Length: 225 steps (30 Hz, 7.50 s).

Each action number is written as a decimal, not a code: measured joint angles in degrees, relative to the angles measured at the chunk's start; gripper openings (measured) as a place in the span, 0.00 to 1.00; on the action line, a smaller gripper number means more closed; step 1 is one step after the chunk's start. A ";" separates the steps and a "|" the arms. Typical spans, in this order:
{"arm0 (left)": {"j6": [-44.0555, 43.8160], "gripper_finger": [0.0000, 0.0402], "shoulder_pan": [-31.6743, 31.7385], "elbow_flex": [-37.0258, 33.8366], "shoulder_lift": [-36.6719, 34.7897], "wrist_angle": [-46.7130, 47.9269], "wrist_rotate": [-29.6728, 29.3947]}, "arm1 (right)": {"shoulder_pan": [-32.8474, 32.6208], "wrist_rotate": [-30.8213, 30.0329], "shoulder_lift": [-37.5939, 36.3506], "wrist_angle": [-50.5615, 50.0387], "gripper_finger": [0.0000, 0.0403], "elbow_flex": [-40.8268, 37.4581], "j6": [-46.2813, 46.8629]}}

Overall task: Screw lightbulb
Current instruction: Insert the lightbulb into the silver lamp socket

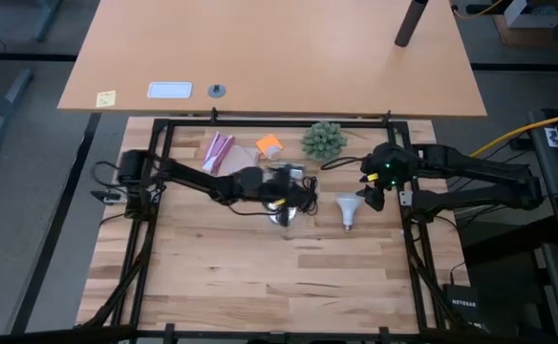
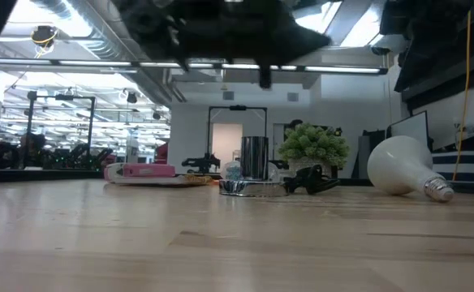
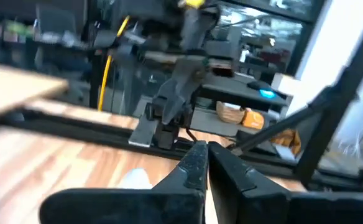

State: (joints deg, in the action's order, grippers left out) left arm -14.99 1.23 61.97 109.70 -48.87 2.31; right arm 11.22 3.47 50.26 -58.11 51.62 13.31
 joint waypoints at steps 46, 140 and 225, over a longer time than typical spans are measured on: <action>-8.28 0.38 3.25 20.64 14.48 16.96 1.94 | -32.72 -21.26 9.67 1.32 0.58 -7.50 80.30; 16.76 0.37 18.40 20.60 -7.72 73.60 2.14 | -38.21 -72.48 26.93 7.59 0.41 -7.37 88.15; -14.61 0.37 10.27 -29.40 -40.54 30.94 1.02 | 2.14 25.27 42.86 110.36 0.42 -16.12 -3.47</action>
State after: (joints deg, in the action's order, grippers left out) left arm -29.61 11.51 32.57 69.16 -17.93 3.33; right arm 13.37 28.74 93.12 52.25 35.49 9.84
